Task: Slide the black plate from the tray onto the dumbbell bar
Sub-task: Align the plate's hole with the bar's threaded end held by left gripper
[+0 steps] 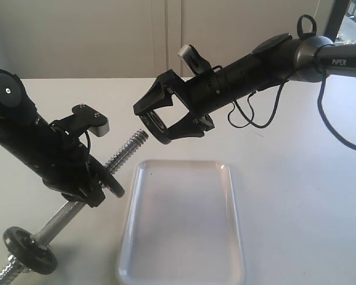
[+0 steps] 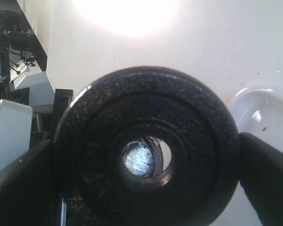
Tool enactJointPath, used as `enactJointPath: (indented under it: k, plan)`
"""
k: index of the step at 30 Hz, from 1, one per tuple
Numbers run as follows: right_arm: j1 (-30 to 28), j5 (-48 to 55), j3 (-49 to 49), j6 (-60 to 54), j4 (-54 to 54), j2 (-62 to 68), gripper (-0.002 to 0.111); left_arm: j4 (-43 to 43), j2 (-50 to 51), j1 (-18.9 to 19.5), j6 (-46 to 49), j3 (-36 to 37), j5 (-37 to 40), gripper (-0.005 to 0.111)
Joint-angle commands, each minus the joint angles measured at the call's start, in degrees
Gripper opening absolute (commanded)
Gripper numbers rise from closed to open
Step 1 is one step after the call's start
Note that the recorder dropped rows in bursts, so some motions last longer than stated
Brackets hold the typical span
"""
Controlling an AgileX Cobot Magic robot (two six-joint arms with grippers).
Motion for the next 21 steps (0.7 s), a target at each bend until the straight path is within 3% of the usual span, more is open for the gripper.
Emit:
enactJointPath:
  k: [1, 21]
  plan:
    - [1.2, 1.9, -0.6, 0.0, 3.1, -1.6, 0.0, -2.9, -1.6, 0.0, 0.0, -0.5, -1.9, 0.0]
    - [3.5, 1.9, -0.6, 0.0, 2.1, -1.3, 0.0, -2.9, -1.8, 0.0, 0.1, -0.5, -2.3, 0.0]
